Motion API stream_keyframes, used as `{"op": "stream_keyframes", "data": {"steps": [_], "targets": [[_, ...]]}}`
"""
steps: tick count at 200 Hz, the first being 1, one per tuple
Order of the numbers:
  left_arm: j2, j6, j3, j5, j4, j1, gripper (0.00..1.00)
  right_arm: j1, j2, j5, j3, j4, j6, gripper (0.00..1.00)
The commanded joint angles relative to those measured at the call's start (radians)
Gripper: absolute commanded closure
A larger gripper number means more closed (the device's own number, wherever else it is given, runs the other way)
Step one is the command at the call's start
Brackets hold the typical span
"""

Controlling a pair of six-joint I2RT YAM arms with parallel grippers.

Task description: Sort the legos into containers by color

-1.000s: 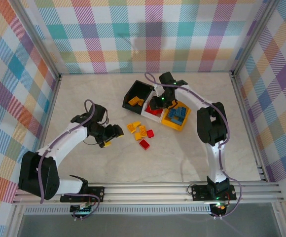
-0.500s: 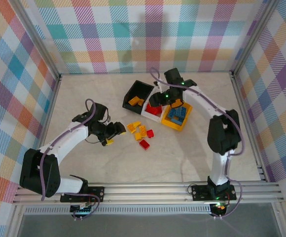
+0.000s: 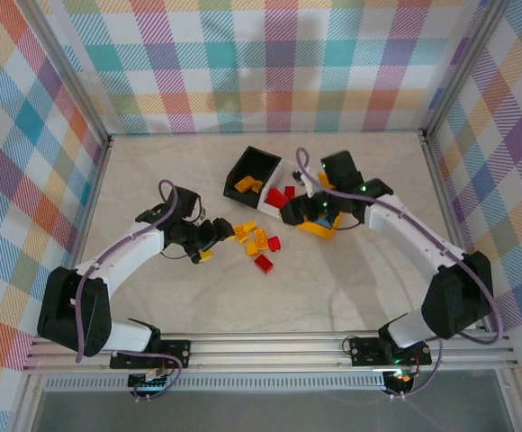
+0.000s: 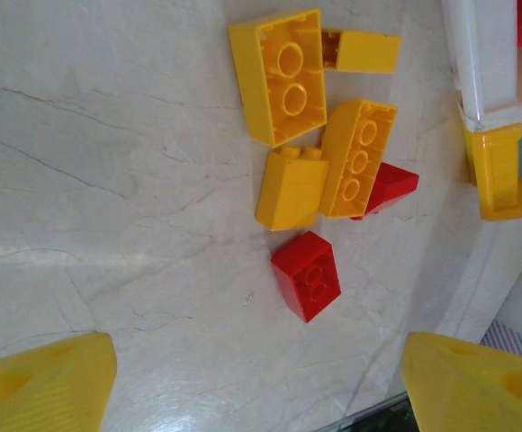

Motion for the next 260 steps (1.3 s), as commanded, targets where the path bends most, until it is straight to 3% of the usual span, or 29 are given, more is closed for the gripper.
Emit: {"op": "stream_keyframes", "data": {"steps": [1,47,105,176,260], "targets": [[0.005,-0.026,0.018,-0.016,0.018,-0.027,0.15,0.071,-0.082,0.011,-0.115,0.011,-0.033,0.36],[-0.071,-0.051,-0.036,-0.075,-0.011,-0.040,0.11,0.199,-0.028,0.116,-0.219,0.071,0.030,0.36],[-0.201,-0.048,-0.072,-0.152,-0.113,-0.033,0.00,0.320,0.171,0.206,-0.127,0.095,0.031,0.27],[-0.317,-0.028,-0.130,-0.148,-0.179,0.011,0.00,0.339,0.315,0.360,-0.024,0.050,0.034,0.23],[-0.410,-0.010,-0.175,-0.119,-0.222,0.080,0.00,0.339,0.449,0.384,0.067,0.025,0.008,0.25]]}}
